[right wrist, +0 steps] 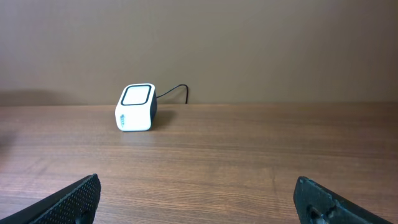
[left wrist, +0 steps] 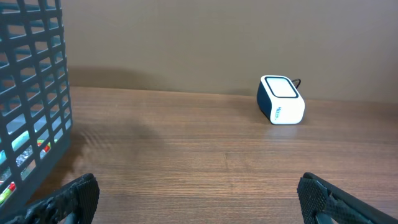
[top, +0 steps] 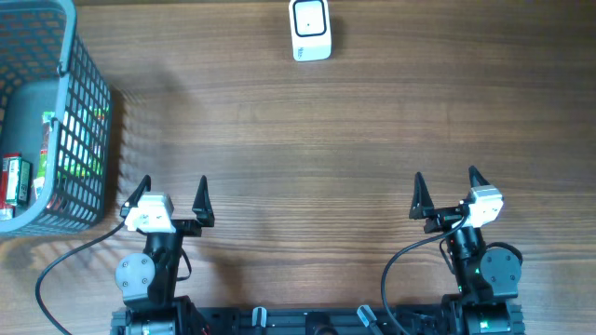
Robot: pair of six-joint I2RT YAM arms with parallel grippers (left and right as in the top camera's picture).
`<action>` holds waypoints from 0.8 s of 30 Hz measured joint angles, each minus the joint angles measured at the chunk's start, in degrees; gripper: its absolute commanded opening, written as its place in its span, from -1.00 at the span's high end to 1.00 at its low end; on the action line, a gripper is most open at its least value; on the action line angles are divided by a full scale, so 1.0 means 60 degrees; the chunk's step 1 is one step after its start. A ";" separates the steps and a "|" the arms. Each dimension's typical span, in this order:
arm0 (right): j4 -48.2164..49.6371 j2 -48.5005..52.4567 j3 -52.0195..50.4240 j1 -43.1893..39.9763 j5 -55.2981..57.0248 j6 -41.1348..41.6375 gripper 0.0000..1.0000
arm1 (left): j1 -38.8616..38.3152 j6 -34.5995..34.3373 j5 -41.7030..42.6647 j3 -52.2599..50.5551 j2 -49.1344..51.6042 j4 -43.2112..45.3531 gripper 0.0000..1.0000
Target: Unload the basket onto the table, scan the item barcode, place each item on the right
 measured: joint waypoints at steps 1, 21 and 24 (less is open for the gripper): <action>0.0000 0.0000 -0.0004 0.0000 0.0000 0.0004 -0.98 | 0.0000 0.0000 0.0004 0.0000 0.0000 0.0000 -1.00; 0.0000 0.0000 -0.0004 0.0000 0.0000 0.0000 -0.99 | 0.0000 0.0346 -0.0171 0.0000 0.0004 0.0000 -1.00; 0.0000 0.0000 0.0000 0.0000 0.0000 0.0000 -1.00 | 0.0000 -0.0390 0.0208 0.0000 0.0004 0.0033 -1.00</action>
